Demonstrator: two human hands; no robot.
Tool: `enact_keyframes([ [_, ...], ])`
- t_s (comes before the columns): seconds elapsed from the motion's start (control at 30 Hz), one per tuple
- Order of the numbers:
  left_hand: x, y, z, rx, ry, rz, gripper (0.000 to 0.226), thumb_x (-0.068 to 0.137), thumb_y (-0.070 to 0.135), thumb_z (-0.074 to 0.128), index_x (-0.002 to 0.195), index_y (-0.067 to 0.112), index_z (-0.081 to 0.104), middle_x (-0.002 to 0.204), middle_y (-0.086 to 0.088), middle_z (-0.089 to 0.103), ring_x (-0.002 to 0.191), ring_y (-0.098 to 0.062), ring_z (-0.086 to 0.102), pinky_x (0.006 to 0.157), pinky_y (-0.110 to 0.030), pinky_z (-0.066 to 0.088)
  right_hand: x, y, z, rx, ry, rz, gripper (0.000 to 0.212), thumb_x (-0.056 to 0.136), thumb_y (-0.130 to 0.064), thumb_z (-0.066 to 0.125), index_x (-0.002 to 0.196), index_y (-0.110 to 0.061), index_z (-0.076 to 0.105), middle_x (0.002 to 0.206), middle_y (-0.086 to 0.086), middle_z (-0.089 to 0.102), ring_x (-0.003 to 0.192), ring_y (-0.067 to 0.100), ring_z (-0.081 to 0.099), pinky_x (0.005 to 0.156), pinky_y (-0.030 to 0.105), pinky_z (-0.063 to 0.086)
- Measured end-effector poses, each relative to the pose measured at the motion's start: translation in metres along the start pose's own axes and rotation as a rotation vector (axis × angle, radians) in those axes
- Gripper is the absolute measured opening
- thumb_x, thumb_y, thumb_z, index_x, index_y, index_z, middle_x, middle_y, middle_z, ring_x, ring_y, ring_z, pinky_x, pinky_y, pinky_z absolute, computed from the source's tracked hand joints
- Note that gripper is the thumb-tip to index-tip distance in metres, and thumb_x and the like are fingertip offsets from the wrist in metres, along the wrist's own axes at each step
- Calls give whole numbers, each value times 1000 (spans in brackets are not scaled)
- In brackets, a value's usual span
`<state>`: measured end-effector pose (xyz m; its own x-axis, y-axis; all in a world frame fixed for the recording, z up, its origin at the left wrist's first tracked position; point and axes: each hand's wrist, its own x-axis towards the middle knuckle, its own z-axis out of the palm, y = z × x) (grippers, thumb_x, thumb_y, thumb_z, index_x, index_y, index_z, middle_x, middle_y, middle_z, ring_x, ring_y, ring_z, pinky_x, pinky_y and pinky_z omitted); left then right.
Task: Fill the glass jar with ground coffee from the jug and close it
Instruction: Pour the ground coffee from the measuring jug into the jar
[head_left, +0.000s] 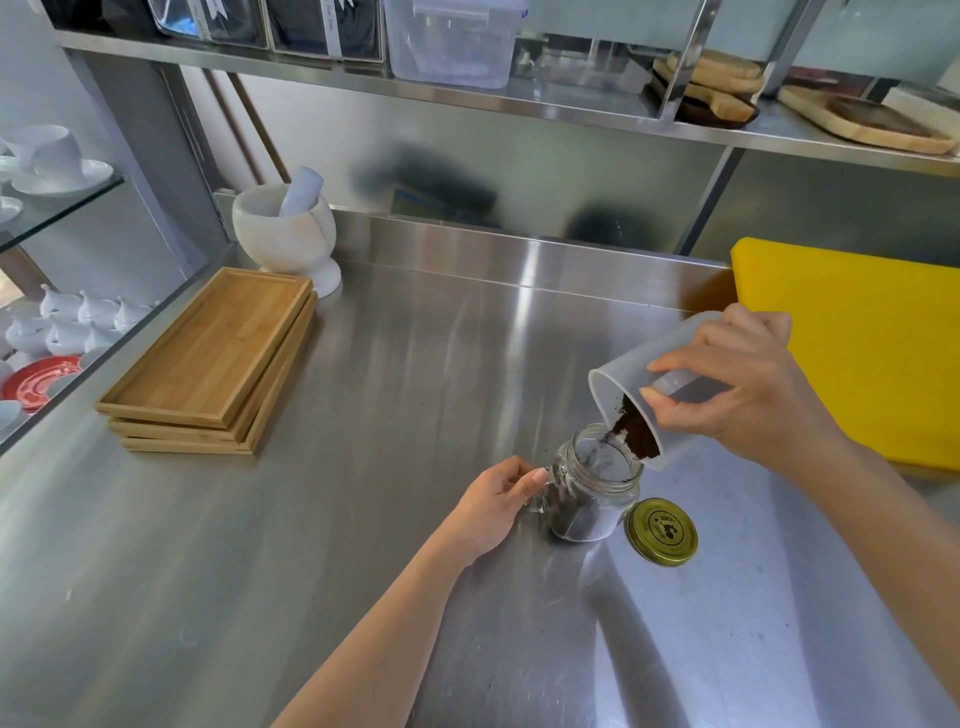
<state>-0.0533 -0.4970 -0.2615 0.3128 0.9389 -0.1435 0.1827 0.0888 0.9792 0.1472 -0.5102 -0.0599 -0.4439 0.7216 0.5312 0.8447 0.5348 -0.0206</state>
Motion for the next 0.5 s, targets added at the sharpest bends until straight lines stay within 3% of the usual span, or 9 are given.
enact_keyframes([
  [0.2,-1,1,0,-5,-8,-4,44,75,62,51,76,18,55,69,0,48,62,-14,38,66,-33,34,1,-3,0,11,-23,11,23,64,-24,69,74,-3,68,70,15,61,78,17,35,71,39,23],
  [0.37,-1,1,0,-10,-6,-8,43,74,63,51,74,20,54,68,2,48,60,-13,38,66,-32,34,4,-4,1,28,-41,23,22,66,-25,68,73,-4,67,70,14,59,78,17,37,70,40,24],
  [0.5,-1,1,-1,6,-14,-6,43,78,60,51,76,17,54,66,3,48,59,-12,38,65,-33,34,5,-3,2,13,-88,14,19,67,-19,78,74,-5,68,70,13,60,76,21,39,71,41,25],
])
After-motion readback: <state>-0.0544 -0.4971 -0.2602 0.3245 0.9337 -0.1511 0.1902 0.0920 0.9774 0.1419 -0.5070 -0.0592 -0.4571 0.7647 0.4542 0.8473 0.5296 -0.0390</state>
